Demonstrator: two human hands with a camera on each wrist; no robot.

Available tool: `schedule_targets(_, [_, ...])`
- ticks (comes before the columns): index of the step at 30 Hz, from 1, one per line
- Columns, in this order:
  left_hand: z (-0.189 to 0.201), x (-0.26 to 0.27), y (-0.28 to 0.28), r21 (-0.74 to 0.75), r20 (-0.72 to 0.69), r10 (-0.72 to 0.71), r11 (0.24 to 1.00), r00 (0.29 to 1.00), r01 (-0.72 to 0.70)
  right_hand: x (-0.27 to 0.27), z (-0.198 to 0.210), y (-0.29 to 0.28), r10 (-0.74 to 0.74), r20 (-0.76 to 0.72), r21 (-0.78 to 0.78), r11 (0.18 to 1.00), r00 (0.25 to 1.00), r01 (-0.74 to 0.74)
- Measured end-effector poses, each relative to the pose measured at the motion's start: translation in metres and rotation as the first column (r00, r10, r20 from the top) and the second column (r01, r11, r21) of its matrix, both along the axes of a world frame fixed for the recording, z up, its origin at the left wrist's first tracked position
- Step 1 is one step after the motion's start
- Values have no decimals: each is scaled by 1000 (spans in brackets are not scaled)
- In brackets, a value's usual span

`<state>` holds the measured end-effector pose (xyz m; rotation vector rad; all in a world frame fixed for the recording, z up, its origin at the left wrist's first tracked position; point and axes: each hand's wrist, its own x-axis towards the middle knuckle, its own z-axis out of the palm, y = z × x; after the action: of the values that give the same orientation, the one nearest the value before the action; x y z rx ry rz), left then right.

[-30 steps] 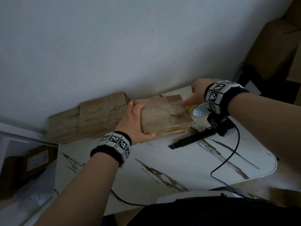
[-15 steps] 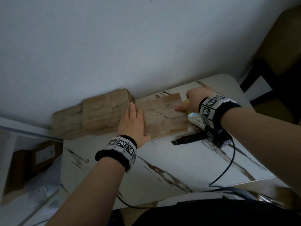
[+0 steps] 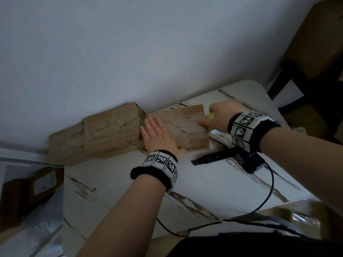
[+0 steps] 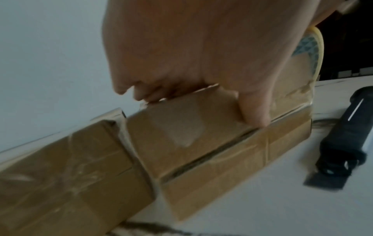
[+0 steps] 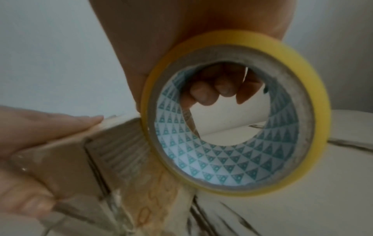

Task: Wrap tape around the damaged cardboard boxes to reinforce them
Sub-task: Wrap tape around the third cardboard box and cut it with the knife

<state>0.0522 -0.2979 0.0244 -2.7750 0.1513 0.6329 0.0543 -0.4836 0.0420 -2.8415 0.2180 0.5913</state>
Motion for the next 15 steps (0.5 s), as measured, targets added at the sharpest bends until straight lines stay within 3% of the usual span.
schedule_targets(5, [-5,-8,-14,-144,34,-21,989,999,25,6,-1,-11,-78,-93,181,979,993,93])
schedule_targets(15, [-3,14,-3,-203,-57,-121,973,991,108,0,1,-3,-104,-142,280,950,984,141])
